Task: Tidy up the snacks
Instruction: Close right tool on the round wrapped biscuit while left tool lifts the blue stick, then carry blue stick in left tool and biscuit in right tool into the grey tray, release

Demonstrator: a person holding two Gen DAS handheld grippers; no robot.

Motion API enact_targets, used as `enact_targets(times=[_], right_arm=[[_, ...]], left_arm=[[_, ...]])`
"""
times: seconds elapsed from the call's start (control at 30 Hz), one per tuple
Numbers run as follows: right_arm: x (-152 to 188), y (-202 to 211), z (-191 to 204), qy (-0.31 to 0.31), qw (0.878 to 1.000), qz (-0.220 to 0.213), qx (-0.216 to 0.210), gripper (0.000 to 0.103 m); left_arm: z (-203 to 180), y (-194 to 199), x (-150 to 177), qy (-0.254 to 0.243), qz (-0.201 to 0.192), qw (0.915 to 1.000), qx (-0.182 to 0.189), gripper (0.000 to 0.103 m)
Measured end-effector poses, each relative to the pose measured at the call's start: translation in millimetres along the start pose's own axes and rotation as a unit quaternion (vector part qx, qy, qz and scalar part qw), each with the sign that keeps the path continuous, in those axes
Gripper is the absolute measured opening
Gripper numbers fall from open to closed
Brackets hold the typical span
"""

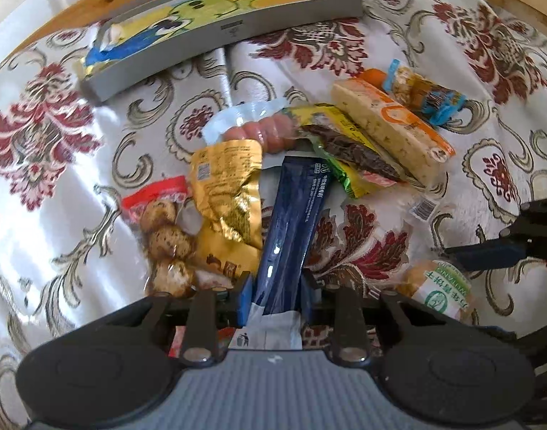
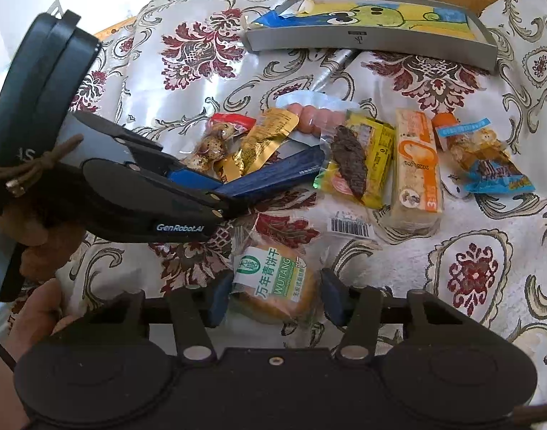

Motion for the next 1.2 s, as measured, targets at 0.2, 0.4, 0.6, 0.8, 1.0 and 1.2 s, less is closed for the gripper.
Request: enact_targets(times=[0.2, 0.4, 0.6, 0.8, 1.0, 1.2], right_arm=[[0.4, 2.8, 2.3, 0.007, 1.000, -0.008, 0.003, 0.053], [1.0, 6.6, 4.9, 0.017, 1.000, -0.021, 0.007, 0.053], [0.9, 9.6, 4.6, 0.017, 0.999, -0.031, 0.010, 0.053], [1.4, 16.0, 6.6, 0.025, 0.998, -0.051, 0.013, 0.053], [-3.9, 27.6, 7.3, 0.035, 0.995, -0.090, 0.019, 0.053], [-19.6, 38.9, 3.5, 0.056, 0.990, -0.126, 0.030, 0.053]], left_arm=[[0.3, 14.4, 6.4, 0.031, 0.002, 0.9995, -0.009, 0.028], [-5.3, 28.2, 15.8, 0.038, 0.010, 0.9983, -0.042, 0.027], [-16.2, 41.1, 22.4, 0.028, 0.008, 0.9969, -0.073, 0.027], [-18.9, 54.4, 23.4, 0.034, -0.011, 0.9952, -0.091, 0.027], [-17.3, 68.4, 17.4, 0.058, -0.052, 0.9916, -0.103, 0.027], [-12.6, 70.9, -2.9, 0.087, -0.076, 0.9861, -0.119, 0.027]])
Point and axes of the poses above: each gripper's, at about its wrist camera, not at the fingertips, and y roughly against the way its jaws point, z to its left, x to its underside, the point moved 1 cm from there along -y, roughly the way its jaws point, and after that the axes turned 8 degrees about -y, right-handed, at the moved point
